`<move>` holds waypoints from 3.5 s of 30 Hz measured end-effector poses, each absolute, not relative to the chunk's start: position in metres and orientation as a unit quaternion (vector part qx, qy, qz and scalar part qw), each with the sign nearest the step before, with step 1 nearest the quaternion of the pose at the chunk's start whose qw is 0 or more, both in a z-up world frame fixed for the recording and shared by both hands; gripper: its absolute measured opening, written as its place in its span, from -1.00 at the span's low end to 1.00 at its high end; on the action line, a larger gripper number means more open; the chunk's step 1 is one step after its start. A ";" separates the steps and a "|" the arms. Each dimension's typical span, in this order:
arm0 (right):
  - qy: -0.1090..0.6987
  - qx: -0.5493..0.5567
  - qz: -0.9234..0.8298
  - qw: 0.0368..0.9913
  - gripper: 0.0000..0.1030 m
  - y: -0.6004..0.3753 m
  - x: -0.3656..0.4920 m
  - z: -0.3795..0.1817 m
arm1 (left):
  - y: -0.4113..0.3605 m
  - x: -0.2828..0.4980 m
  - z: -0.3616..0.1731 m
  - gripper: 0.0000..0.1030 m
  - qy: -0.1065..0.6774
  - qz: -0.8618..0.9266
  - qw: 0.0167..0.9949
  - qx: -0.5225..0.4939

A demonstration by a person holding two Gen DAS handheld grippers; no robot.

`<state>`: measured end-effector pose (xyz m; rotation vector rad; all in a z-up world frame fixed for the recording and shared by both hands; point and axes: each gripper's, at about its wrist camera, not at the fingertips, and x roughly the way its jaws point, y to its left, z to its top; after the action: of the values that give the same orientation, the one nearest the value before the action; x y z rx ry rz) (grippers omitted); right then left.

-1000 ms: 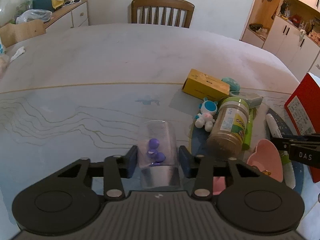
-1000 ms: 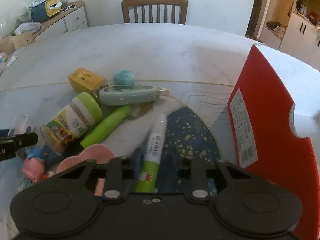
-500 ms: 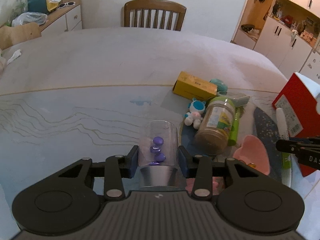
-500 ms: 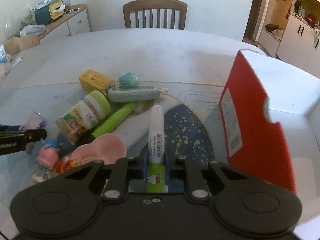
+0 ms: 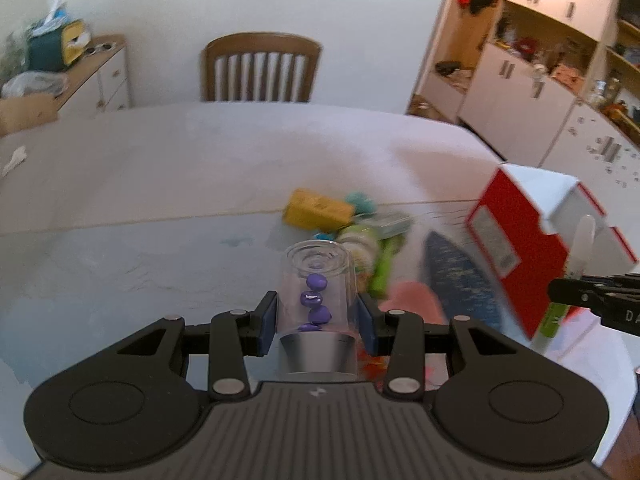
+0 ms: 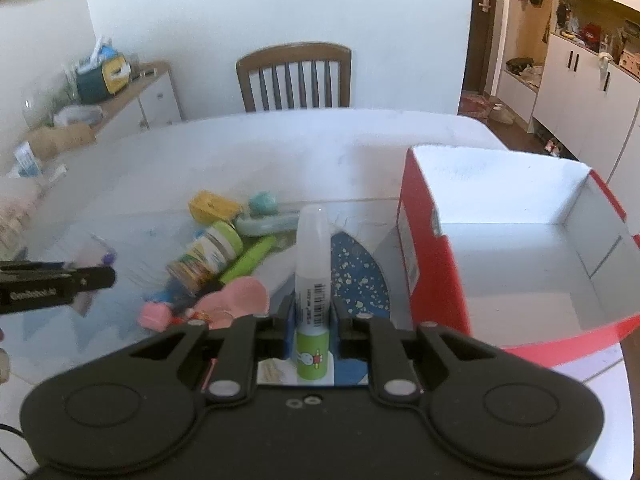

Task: Organize rigid objects
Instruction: 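Carry the cup and marker with both grippers over the red shoebox, then lower and release the cup with the left gripper while the right releases the marker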

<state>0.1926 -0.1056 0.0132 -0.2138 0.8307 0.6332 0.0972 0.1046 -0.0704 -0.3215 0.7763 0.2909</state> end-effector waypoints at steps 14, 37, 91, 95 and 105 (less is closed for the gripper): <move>0.377 -0.080 0.281 0.879 -0.68 -0.159 0.209 0.073 | 0.040 0.140 -0.013 -0.21 0.360 0.059 0.920 -0.147; 0.417 -0.091 0.273 0.862 -0.68 -0.269 0.360 0.047 | -0.118 0.323 -0.033 -0.21 0.395 0.016 0.912 -0.107; 0.528 -0.157 0.284 0.784 -0.42 -0.255 0.448 -0.046 | -0.144 0.452 -0.133 -0.20 0.568 0.069 0.814 -0.099; 0.520 -0.146 0.291 0.790 -0.40 -0.260 0.442 -0.036 | -0.147 0.442 -0.120 -0.20 0.554 0.070 0.824 -0.092; 0.491 -0.132 0.300 0.807 -0.18 -0.269 0.420 -0.008 | -0.144 0.412 -0.091 -0.19 0.517 0.064 0.847 -0.108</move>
<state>0.4203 -0.2690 -0.0080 -0.2824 1.0502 0.6417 0.4116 -0.1437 -0.0908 -0.2282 1.0897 0.1356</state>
